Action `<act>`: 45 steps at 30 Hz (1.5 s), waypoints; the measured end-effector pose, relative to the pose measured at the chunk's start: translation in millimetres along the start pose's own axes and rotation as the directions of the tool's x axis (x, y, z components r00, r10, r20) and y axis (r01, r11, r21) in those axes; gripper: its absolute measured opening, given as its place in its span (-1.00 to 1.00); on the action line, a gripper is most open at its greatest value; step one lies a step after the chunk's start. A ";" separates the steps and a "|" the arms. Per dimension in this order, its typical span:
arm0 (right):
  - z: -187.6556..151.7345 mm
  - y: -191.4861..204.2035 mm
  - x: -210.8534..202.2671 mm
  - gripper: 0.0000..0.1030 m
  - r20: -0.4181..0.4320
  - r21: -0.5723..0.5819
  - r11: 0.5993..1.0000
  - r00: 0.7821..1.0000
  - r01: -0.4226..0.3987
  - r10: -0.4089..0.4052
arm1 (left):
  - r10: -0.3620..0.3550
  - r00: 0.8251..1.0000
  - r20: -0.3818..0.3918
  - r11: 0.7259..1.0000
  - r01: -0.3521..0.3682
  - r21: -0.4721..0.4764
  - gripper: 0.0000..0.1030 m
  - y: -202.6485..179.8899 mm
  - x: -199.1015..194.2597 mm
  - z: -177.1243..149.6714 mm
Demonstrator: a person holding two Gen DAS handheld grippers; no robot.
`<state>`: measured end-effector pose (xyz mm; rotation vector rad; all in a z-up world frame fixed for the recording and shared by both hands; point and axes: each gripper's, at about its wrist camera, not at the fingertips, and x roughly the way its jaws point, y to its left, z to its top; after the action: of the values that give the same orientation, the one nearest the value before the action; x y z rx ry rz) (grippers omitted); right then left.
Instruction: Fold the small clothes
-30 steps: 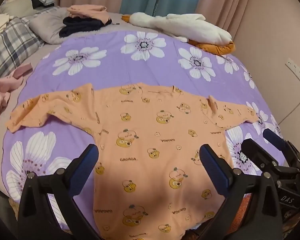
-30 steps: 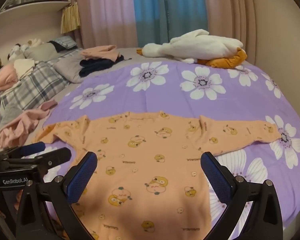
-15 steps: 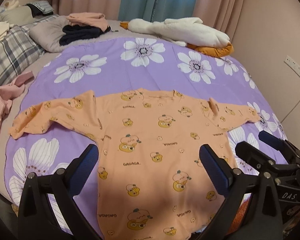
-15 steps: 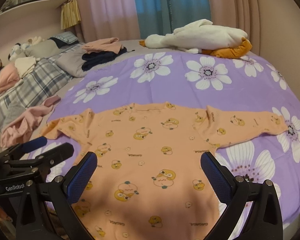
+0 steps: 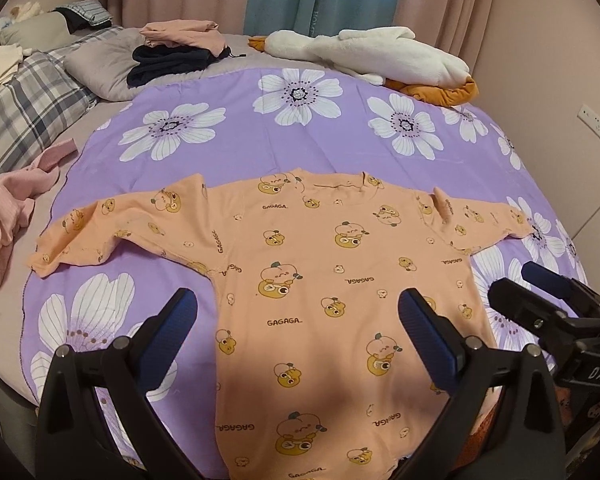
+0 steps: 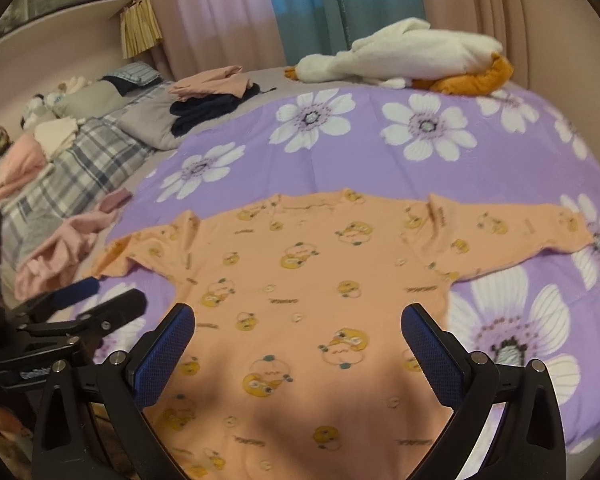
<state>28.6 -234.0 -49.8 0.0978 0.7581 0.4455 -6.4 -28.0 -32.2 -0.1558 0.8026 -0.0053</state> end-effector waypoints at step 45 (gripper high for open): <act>-2.2 -11.4 3.6 0.99 -0.016 0.030 0.999 0.999 0.042 -0.042 | -0.023 0.999 -0.048 0.999 0.025 0.041 0.96 -5.7 7.0 -7.2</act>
<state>33.5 -243.0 -56.6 0.1065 0.7803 0.3951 -6.4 -35.0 -41.4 -0.1259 0.8474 -0.0481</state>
